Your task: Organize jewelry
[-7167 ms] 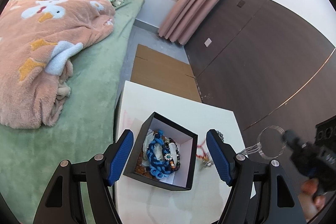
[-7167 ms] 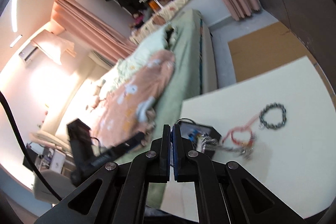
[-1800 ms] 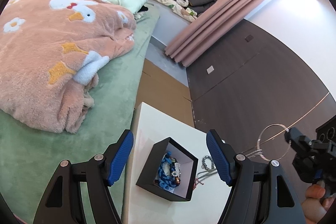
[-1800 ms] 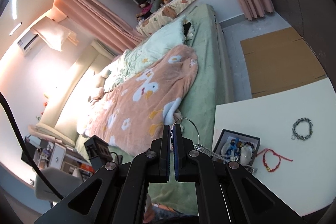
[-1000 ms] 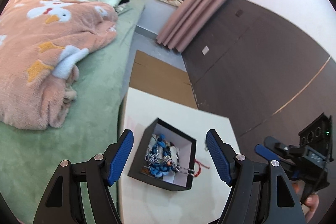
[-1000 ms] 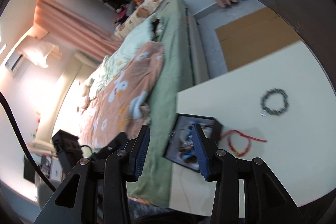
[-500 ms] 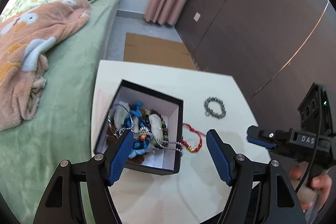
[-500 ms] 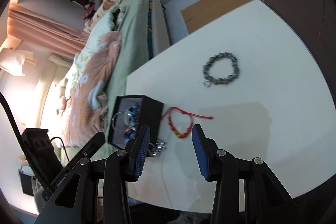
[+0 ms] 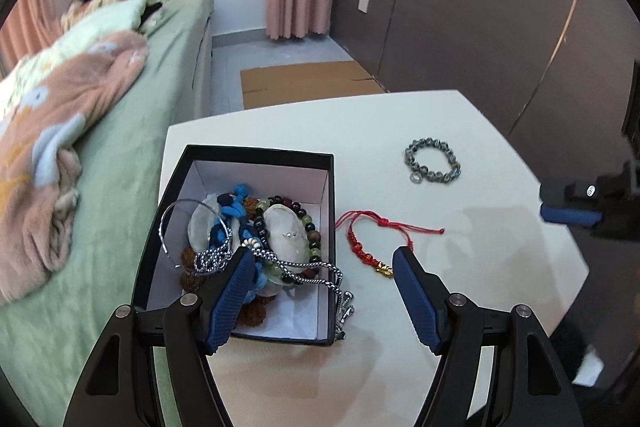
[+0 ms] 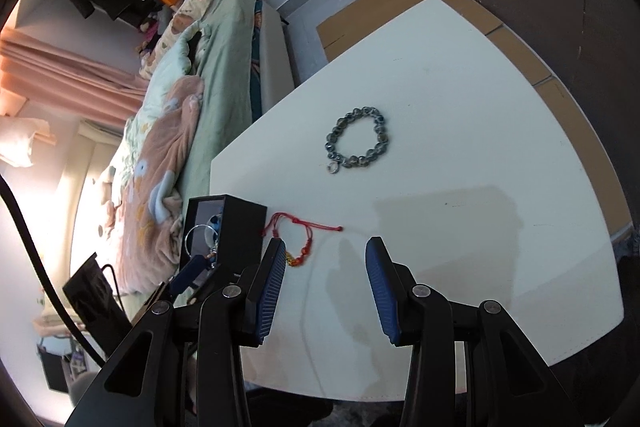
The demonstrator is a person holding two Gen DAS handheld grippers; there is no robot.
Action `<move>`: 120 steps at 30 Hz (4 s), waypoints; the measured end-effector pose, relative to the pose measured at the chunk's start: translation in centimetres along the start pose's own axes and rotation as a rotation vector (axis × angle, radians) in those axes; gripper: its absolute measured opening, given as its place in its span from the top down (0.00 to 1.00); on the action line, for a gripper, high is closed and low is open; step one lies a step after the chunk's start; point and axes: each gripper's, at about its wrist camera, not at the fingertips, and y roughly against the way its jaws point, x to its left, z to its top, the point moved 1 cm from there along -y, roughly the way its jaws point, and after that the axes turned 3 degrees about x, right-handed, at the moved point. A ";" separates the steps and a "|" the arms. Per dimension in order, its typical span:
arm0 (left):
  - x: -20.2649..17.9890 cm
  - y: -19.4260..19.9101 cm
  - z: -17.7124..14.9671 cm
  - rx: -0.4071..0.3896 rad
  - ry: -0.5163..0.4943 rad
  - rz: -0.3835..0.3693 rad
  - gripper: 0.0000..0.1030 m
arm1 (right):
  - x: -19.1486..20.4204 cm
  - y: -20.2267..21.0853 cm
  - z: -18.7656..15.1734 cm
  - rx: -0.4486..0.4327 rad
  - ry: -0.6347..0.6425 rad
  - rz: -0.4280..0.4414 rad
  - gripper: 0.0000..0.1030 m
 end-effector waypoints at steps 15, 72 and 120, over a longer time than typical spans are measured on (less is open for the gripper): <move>0.4 0.2 0.2 -0.002 0.021 -0.054 0.96 | 1.2 -2.5 -0.8 0.064 0.075 -0.076 0.59; 4.8 29.1 10.8 -0.777 0.137 -0.167 0.98 | 7.4 -3.6 1.3 -0.061 0.246 -0.061 0.97; 9.6 8.2 4.9 -0.202 0.318 -0.208 0.97 | 6.5 -6.8 2.6 -0.056 0.255 -0.304 0.98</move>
